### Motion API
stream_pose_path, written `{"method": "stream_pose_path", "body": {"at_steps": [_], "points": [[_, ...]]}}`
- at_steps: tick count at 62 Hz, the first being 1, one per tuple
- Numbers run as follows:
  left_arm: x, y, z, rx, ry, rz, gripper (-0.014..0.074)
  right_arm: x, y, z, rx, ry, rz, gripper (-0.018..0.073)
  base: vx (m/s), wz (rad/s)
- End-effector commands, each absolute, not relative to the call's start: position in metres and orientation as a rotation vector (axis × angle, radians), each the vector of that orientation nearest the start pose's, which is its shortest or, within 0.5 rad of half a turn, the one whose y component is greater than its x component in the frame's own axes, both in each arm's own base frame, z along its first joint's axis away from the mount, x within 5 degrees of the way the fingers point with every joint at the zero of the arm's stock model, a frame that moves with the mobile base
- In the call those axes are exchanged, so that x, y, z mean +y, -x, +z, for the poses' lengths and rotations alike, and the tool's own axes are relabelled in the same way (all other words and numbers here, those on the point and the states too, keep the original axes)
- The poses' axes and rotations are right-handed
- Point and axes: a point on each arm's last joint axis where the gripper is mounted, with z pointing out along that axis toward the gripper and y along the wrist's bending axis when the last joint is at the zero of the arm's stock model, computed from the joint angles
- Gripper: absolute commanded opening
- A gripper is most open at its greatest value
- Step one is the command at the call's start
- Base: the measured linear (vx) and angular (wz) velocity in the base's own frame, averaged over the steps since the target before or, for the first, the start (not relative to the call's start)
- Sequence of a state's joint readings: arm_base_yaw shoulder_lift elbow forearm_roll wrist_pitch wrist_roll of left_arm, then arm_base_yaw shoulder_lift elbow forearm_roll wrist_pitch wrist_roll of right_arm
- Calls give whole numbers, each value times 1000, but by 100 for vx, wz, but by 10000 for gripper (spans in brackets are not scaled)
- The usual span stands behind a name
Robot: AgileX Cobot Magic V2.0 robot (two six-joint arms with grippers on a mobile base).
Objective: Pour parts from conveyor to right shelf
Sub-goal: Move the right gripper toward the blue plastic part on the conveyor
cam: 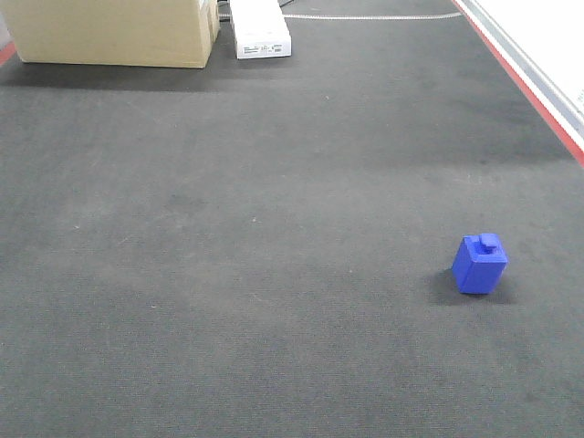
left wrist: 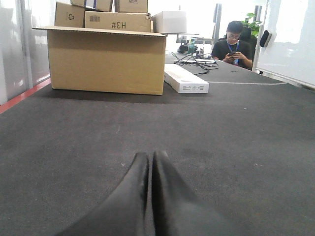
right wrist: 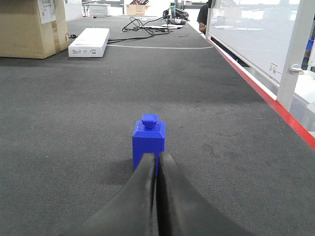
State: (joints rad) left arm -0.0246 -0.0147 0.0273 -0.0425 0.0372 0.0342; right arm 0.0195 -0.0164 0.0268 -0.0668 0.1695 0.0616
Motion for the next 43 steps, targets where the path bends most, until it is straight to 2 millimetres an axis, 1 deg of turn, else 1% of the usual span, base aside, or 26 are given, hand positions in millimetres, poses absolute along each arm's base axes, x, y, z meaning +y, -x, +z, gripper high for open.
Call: {"method": "stream_pose_path", "body": {"at_steps": [1, 43], "points": [[-1, -56, 199, 1474, -5, -38, -6, 0, -56, 190, 1602, 23, -6, -9, 0, 0], [-1, -56, 199, 1474, -5, -38, -6, 0, -56, 190, 1601, 23, -6, -9, 0, 0]]}}
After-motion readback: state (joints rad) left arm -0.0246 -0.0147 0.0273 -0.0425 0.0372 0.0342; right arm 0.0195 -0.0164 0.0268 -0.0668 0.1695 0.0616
